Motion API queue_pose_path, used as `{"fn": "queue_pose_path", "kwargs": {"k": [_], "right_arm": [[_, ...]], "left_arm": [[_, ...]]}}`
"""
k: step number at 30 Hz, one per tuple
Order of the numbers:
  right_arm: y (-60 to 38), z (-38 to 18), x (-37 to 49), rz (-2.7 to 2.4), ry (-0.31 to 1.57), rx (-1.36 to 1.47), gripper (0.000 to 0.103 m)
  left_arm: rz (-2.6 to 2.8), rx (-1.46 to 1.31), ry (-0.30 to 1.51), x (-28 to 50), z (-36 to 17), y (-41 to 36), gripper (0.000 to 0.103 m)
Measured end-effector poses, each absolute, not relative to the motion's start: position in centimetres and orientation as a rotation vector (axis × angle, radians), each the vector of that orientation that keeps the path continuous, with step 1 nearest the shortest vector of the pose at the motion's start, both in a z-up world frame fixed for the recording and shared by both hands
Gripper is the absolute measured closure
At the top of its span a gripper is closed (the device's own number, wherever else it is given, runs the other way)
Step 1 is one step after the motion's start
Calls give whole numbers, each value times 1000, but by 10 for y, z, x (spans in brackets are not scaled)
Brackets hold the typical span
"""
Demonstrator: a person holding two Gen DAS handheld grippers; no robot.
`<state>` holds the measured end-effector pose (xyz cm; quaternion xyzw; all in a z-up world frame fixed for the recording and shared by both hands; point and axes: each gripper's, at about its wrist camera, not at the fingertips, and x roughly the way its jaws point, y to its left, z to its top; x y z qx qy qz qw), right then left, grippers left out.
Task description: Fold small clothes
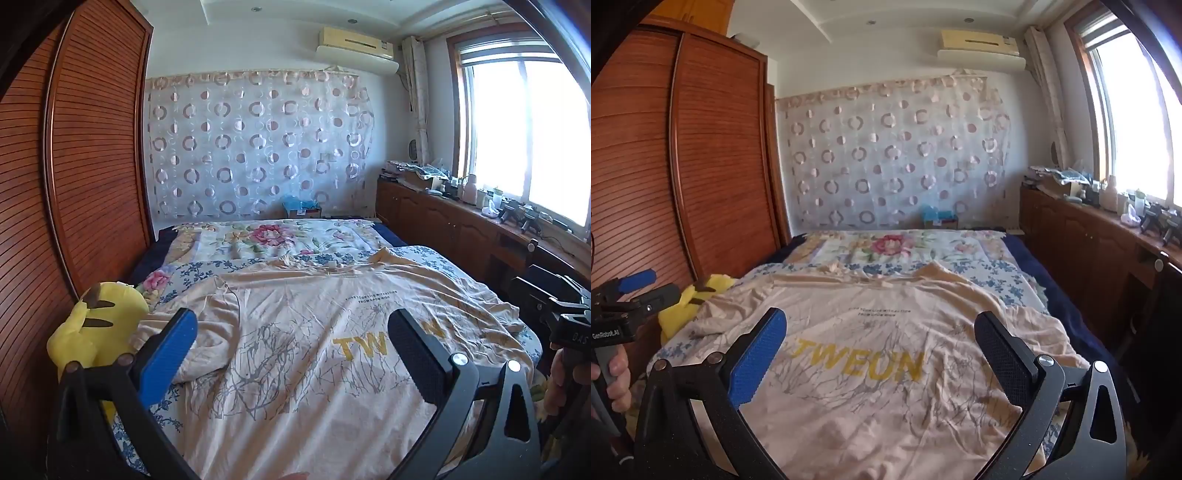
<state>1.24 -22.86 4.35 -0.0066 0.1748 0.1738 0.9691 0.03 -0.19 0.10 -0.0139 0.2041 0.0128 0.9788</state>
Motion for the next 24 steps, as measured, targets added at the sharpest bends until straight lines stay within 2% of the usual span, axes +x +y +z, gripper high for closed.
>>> {"fn": "queue_pose_path", "kwargs": {"k": [24], "right_arm": [[-227, 45, 10, 353, 346, -21, 0]], "left_arm": [[31, -25, 391, -7, 10, -3, 0]]}}
